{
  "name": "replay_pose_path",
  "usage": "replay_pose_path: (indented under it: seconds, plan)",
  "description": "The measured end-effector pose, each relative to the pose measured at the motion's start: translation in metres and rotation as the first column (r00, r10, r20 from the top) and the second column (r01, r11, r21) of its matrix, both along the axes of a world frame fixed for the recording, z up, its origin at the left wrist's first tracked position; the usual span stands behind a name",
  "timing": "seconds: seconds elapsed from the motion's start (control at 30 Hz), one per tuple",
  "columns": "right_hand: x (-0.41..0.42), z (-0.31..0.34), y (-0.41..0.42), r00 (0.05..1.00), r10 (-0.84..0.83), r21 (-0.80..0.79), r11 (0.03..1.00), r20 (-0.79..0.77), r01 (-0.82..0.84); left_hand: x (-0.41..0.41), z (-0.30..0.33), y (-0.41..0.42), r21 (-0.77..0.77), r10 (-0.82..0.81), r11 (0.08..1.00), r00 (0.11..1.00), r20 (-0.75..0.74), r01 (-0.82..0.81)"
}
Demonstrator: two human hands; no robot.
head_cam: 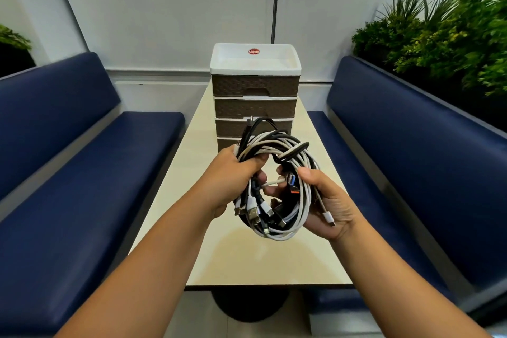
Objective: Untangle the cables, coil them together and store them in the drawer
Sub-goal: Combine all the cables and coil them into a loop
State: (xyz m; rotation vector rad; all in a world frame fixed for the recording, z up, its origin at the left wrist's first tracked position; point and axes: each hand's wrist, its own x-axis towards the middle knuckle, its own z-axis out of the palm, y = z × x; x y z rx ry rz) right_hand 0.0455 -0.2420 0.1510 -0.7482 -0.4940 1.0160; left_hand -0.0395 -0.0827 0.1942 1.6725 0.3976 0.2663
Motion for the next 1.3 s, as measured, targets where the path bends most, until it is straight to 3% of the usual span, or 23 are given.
replay_pose_path:
  seconds: [0.2, 0.33, 0.53, 0.97, 1.2, 1.3]
  plan:
    - [-0.01, -0.006, 0.007, 0.993, -0.051, 0.041, 0.998, -0.11, 0.056, -0.002, -0.004, 0.003, 0.044, -0.022, 0.999, 1.0, -0.013, 0.022]
    - [-0.01, -0.011, 0.01, 0.981, 0.007, 0.11, 0.994, -0.193, 0.015, -0.004, -0.008, 0.001, 0.004, -0.027, 1.0, 0.999, -0.017, 0.027]
    - [-0.007, -0.02, 0.01, 0.992, -0.007, -0.025, 1.0, -0.123, 0.004, -0.003, -0.015, 0.001, -0.038, -0.009, 0.999, 1.0, -0.014, 0.009]
    - [-0.004, -0.024, 0.018, 0.998, 0.02, -0.007, 1.0, -0.067, -0.021, -0.001, -0.016, 0.01, -0.002, -0.006, 1.0, 1.0, -0.001, 0.006]
    - [-0.002, -0.031, 0.018, 0.984, 0.156, 0.095, 0.984, -0.085, -0.148, -0.002, -0.016, 0.01, -0.001, -0.025, 1.0, 0.999, 0.026, 0.026]
    - [0.003, -0.031, 0.014, 0.989, 0.147, 0.006, 0.989, 0.004, -0.147, -0.002, -0.019, 0.008, 0.05, -0.006, 0.999, 0.999, 0.05, 0.003]
